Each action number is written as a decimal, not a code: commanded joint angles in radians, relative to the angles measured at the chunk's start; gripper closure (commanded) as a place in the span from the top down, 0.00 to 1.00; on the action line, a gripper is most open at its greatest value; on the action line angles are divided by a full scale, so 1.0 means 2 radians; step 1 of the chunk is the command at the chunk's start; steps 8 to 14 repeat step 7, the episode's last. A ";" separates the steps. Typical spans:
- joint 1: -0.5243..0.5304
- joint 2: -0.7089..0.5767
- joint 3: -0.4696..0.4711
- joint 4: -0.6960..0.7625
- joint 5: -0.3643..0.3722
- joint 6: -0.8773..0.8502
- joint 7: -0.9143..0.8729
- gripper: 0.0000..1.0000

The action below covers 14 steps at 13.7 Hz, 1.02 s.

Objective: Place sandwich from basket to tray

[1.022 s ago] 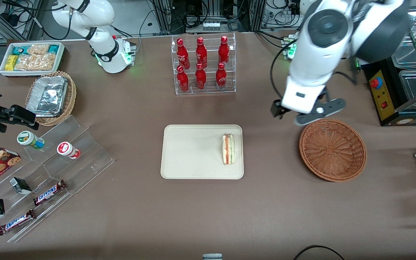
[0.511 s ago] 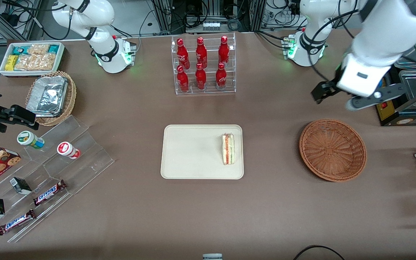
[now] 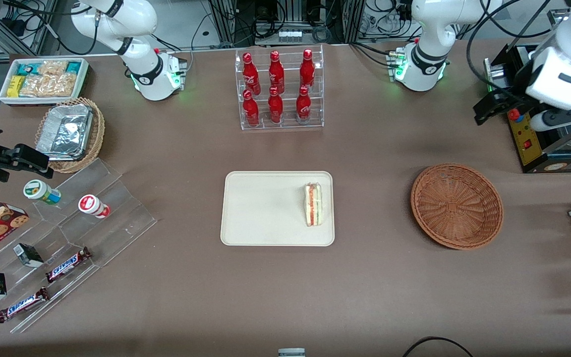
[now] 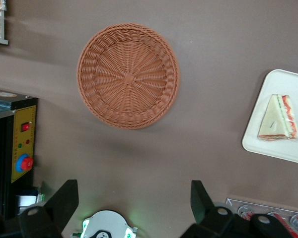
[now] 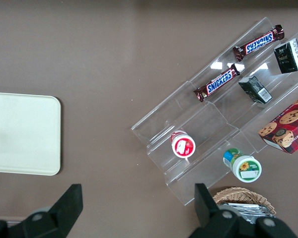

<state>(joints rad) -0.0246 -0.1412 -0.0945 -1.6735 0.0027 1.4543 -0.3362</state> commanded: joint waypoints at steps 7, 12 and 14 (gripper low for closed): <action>-0.002 -0.015 0.028 -0.010 -0.014 -0.008 0.023 1.00; -0.002 -0.015 0.028 -0.010 -0.014 -0.008 0.023 1.00; -0.002 -0.015 0.028 -0.010 -0.014 -0.008 0.023 1.00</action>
